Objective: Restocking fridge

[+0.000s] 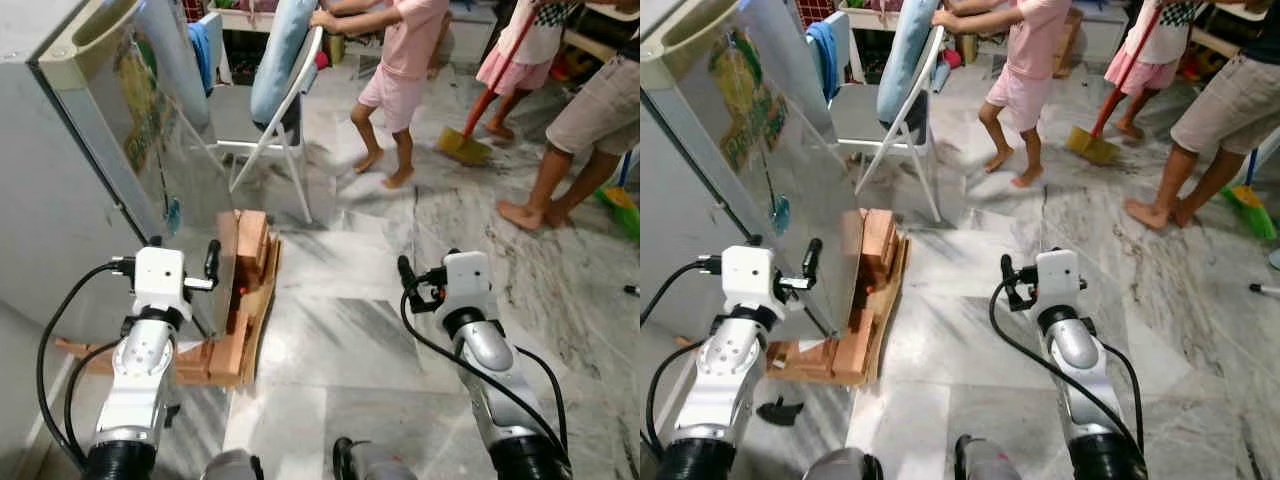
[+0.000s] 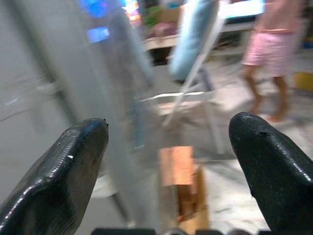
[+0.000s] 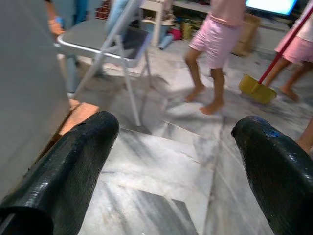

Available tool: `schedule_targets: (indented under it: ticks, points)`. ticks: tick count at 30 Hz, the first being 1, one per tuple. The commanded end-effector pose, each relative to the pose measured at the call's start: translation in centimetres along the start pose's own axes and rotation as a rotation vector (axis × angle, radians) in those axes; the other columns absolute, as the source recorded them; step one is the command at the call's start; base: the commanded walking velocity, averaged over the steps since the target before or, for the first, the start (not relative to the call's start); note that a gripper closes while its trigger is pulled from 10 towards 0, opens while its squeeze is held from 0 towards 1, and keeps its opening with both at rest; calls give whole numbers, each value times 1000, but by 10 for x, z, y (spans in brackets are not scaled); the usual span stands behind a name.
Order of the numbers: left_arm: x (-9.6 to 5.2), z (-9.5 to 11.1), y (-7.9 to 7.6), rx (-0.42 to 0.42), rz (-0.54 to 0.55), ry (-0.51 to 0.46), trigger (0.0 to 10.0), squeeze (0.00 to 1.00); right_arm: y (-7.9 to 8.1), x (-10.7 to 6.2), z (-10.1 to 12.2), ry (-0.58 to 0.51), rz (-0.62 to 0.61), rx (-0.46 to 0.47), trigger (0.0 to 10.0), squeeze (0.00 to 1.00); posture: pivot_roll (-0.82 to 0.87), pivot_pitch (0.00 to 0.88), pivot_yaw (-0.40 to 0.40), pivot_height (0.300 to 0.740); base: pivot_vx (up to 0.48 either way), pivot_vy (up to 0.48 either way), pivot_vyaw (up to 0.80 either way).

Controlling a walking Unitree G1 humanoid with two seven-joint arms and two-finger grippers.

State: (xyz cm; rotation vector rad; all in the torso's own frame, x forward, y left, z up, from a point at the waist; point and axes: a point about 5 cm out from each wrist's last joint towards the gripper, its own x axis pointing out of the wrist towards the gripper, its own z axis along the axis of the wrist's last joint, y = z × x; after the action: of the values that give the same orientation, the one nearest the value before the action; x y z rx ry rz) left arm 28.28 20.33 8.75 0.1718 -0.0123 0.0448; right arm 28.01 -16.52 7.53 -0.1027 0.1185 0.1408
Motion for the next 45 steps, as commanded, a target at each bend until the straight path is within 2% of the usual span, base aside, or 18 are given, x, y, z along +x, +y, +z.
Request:
schedule_targets:
  ticks: [1,6,7,9,11,20,23,25,29,33,35,37,40,45]
  points:
    - [3,-5,7,7,52,18,10000,0,3,1,5,-9,19,-2,10000,0,96,84,-7,740,0,0,0]
    - [17,-3,11,-14,81,18,10000,0,8,1,10,-30,53,-12,10000,0,80,89,-4,740,0,0,0]
    - [26,0,11,-15,83,12,10000,0,10,0,11,-33,63,-15,10000,0,73,89,-7,740,0,0,0]
    - [31,2,11,-11,87,9,10000,0,10,0,11,-34,65,-15,10000,0,69,90,-8,740,0,0,0]
    - [42,6,13,-2,99,7,10000,0,10,-1,13,-34,69,-16,10000,0,58,90,-13,740,0,0,0]
    - [54,1,16,29,114,36,10000,0,10,-4,16,-32,98,-4,10000,0,40,93,-17,740,0,0,0]
    - [58,3,19,42,133,40,10000,0,22,-9,29,-105,223,41,10000,0,37,93,-18,740,0,0,0]
    - [60,5,21,49,151,38,10000,0,28,-13,37,-140,290,21,10000,0,28,94,-18,740,0,0,0]
    - [66,10,22,51,161,35,10000,0,35,-16,44,-156,343,6,10000,0,23,94,-22,740,0,0,0]
    - [73,17,19,30,142,23,10000,0,35,-15,43,-147,347,0,10000,0,22,94,-25,740,0,0,0]
    - [79,25,10,3,76,4,10000,0,36,-16,42,-132,379,3,10000,0,23,91,-25,740,0,0,0]
    - [79,25,10,3,76,4,10000,0,36,-16,42,-132,379,3,10000,0,23,91,-25,740,0,0,0]
    - [84,33,-1,-28,13,-19,10000,0,40,-22,32,-58,478,0,10000,0,25,88,-26,740,0,0,0]
    - [85,31,-5,3,12,-16,10000,0,40,-26,23,-5,511,-27,10000,0,26,85,-31,740,0,0,0]
